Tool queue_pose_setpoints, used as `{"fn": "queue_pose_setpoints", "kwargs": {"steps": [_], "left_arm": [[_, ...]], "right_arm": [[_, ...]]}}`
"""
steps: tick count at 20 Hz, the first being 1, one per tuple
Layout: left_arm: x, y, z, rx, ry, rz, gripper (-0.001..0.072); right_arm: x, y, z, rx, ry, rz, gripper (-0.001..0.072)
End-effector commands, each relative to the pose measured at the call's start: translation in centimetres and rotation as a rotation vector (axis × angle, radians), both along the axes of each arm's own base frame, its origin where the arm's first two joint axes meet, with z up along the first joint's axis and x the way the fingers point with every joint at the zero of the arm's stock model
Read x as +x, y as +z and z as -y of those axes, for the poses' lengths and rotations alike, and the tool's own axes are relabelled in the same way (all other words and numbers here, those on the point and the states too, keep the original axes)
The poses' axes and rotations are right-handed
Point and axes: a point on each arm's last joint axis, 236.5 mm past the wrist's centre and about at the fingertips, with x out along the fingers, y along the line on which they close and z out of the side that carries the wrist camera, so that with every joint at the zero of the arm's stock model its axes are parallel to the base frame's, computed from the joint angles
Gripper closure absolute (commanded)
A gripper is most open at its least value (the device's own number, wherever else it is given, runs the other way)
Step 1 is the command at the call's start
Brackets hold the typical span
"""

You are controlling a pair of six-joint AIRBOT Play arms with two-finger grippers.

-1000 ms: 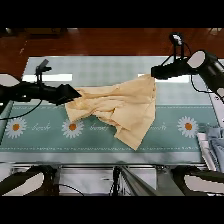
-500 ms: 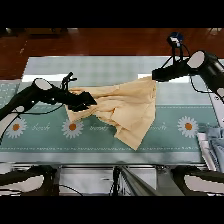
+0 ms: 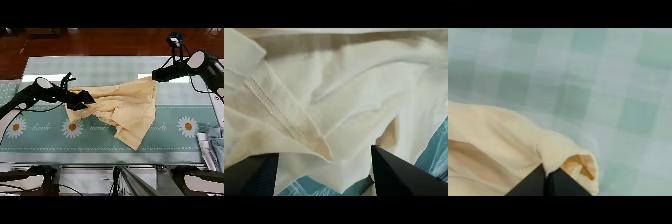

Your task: Fold the shirts.

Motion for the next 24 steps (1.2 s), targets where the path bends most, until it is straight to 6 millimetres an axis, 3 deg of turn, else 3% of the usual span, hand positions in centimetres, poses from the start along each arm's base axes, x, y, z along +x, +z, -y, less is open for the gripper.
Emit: {"fn": "queue_pose_setpoints", "kwargs": {"steps": [1,2,4,8,11,13,16,18,19,20,22,24], "left_arm": [[-0.4,-1.6,0.0,0.001,0.024,-0.076,0.0066],[-0.5,-2.0,0.0,0.001,0.034,-0.095,0.0069],[-0.7,-2.6,0.0,0.009,0.027,-0.131,0.0166],[0.8,-2.1,0.1,0.008,0.031,-0.104,0.0688],[1.9,0.3,0.6,-0.014,-0.017,-0.051,0.0687],[2.6,3.5,1.3,-0.038,-0.086,0.009,0.0689],[4.1,11.5,2.0,-0.069,-0.161,0.182,0.0690],[5.0,19.6,2.2,-0.078,-0.180,0.397,0.0690],[5.1,24.6,1.9,-0.082,-0.176,0.521,0.0690],[4.7,29.8,1.3,-0.083,-0.163,0.651,0.0690],[2.7,39.4,-0.8,-0.072,-0.114,0.896,0.0690],[-1.0,48.2,-4.2,-0.014,-0.027,1.139,0.0690]], "right_arm": [[-0.1,-0.1,-0.1,0.001,0.002,-0.005,0.0690],[-0.1,-0.1,-0.1,0.001,0.001,-0.005,0.0690],[-0.1,-0.1,-0.1,0.001,0.001,-0.005,0.0690],[-0.1,-0.1,-0.1,0.002,0.002,-0.006,0.0690],[-0.3,-0.2,-0.1,0.001,0.005,-0.015,0.0690],[-0.5,-0.3,-0.1,-0.002,0.009,-0.024,0.0690],[-0.7,0.5,-0.1,-0.001,0.011,-0.013,0.0690],[-1.0,3.0,-0.1,0.001,0.019,0.043,0.0690],[-1.2,5.3,0.0,-0.003,0.028,0.100,0.0691],[-1.4,8.1,0.2,-0.009,0.031,0.164,0.0690],[-2.1,15.8,1.1,-0.034,0.023,0.347,0.0690],[-4.0,25.7,2.7,-0.066,-0.020,0.592,0.0690]]}}
